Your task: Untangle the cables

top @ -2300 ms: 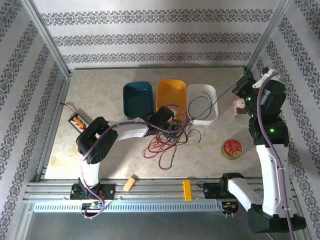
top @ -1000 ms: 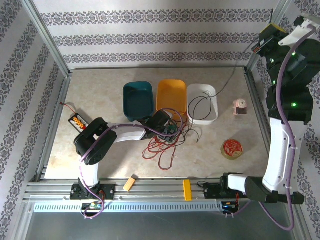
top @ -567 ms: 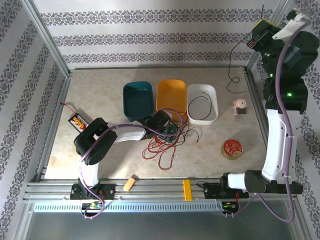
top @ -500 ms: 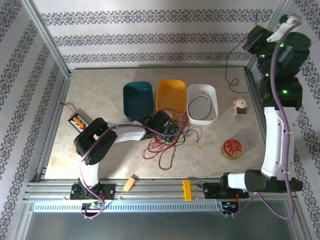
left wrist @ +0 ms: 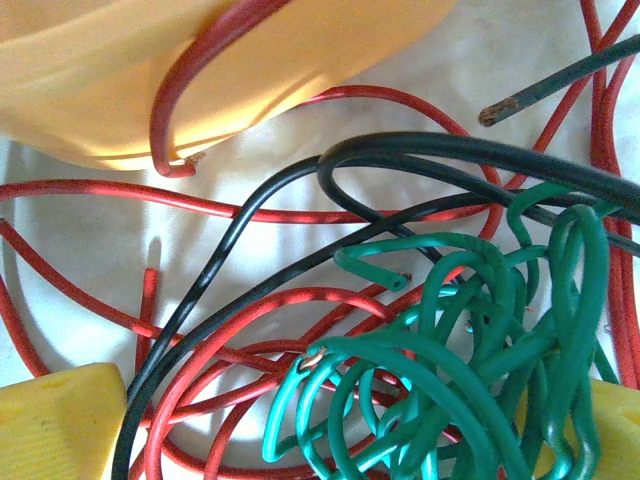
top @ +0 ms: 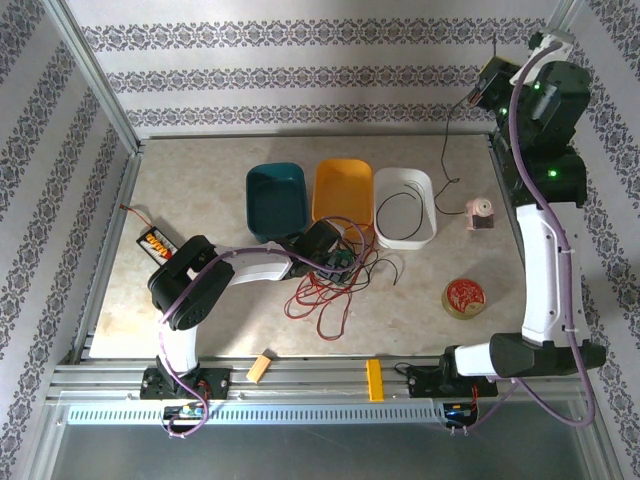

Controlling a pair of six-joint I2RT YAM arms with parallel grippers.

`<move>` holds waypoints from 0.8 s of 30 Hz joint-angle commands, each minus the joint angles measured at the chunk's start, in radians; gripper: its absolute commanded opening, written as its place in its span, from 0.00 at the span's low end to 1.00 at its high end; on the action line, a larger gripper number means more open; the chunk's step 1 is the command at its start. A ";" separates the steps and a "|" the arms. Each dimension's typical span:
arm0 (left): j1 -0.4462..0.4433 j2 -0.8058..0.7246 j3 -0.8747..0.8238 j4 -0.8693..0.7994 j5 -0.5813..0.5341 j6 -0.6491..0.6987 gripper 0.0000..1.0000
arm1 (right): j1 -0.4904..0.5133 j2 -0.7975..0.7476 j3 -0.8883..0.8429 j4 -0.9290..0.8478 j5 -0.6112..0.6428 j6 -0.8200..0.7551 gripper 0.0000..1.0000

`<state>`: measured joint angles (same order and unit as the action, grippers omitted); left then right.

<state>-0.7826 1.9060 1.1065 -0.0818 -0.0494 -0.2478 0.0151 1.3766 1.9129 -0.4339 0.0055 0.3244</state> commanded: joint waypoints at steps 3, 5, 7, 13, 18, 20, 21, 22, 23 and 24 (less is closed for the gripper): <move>0.016 0.051 -0.035 -0.216 -0.044 0.010 0.99 | 0.052 -0.017 0.070 0.075 0.082 -0.124 0.00; 0.016 0.053 -0.033 -0.217 -0.043 0.011 0.99 | 0.071 -0.018 0.083 0.093 0.103 -0.155 0.00; 0.016 0.054 -0.031 -0.219 -0.043 0.012 0.99 | 0.080 -0.013 0.100 0.095 0.105 -0.171 0.00; 0.016 0.052 -0.031 -0.220 -0.041 0.013 0.99 | 0.088 -0.002 0.089 0.097 0.096 -0.173 0.00; 0.016 0.050 -0.028 -0.220 -0.041 0.015 0.99 | 0.101 0.009 0.057 0.095 0.099 -0.169 0.00; 0.016 0.051 -0.027 -0.220 -0.041 0.015 0.99 | 0.108 0.009 0.021 0.097 0.103 -0.159 0.00; 0.016 0.051 -0.027 -0.220 -0.041 0.015 0.99 | 0.113 0.005 -0.004 0.100 0.108 -0.152 0.00; 0.016 0.052 -0.027 -0.220 -0.040 0.015 0.99 | 0.116 0.003 -0.035 0.106 0.118 -0.146 0.00; 0.016 0.051 -0.026 -0.220 -0.040 0.015 0.99 | 0.119 -0.001 -0.063 0.113 0.123 -0.139 0.00; 0.016 0.051 -0.025 -0.221 -0.040 0.015 0.99 | 0.121 -0.006 -0.094 0.122 0.127 -0.131 0.00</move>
<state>-0.7826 1.9064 1.1130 -0.0933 -0.0494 -0.2474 0.1226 1.3735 1.8782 -0.3374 0.0982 0.1783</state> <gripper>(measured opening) 0.992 0.048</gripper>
